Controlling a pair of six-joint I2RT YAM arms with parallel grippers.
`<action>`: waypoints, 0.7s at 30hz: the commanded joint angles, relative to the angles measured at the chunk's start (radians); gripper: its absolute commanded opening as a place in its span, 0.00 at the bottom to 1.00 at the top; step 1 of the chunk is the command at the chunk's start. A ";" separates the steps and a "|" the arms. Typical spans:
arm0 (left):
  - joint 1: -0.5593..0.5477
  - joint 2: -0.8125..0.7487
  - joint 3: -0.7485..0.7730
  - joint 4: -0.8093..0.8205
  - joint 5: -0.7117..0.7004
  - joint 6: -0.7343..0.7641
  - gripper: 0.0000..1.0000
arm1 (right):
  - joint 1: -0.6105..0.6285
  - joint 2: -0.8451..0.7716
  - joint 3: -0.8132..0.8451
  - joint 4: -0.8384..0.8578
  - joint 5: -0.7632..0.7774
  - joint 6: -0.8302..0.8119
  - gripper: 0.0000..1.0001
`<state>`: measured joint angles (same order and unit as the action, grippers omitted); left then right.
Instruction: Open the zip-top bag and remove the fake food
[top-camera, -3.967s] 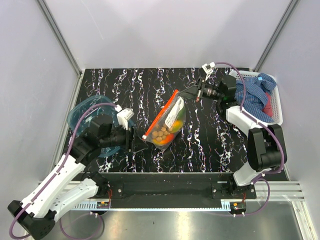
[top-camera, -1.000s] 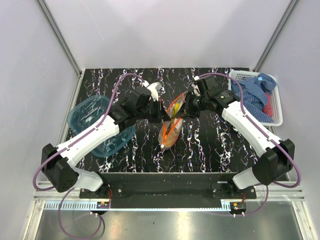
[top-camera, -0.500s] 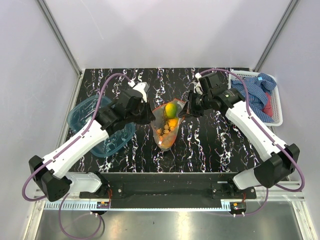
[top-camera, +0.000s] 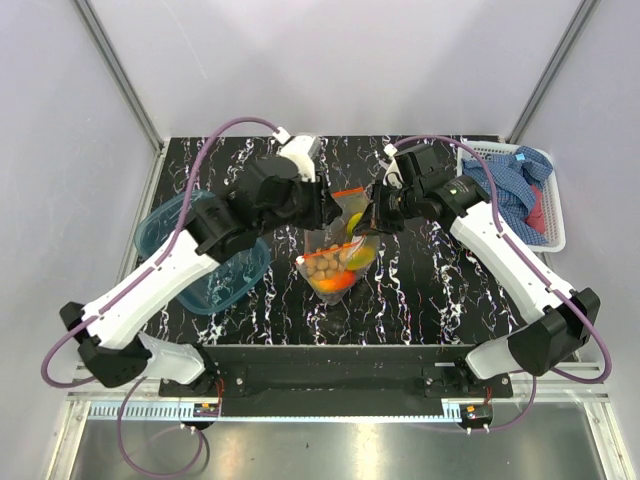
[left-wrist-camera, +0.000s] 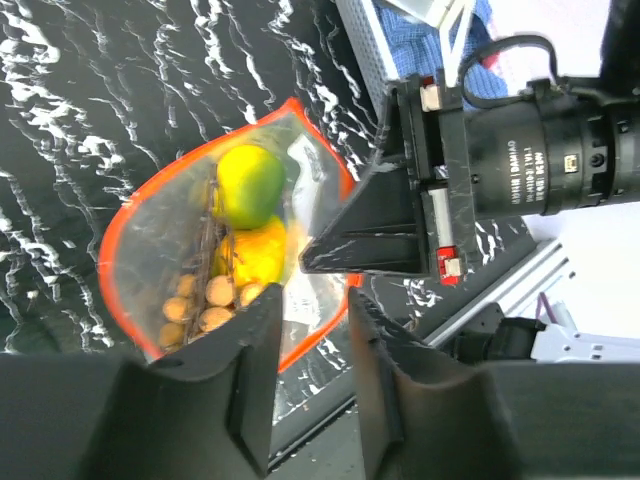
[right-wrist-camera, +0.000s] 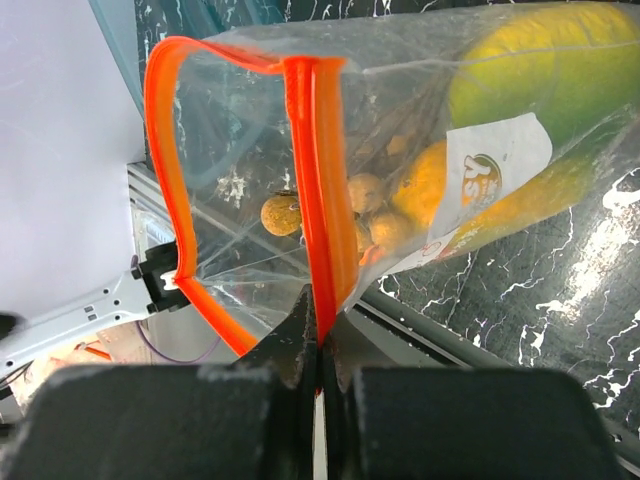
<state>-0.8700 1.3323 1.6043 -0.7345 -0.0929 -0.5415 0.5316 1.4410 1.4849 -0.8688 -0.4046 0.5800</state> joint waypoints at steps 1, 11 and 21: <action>-0.014 0.091 0.026 0.018 -0.002 0.024 0.28 | 0.010 -0.014 0.055 0.030 -0.008 -0.008 0.00; 0.023 0.237 0.078 -0.031 0.005 0.097 0.21 | 0.010 -0.022 0.043 0.039 -0.028 -0.014 0.00; 0.045 0.324 0.022 -0.069 -0.002 0.114 0.42 | 0.010 -0.024 0.040 0.040 -0.046 -0.029 0.00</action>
<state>-0.8200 1.6386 1.6279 -0.8070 -0.0868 -0.4442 0.5320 1.4410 1.4891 -0.8665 -0.4129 0.5739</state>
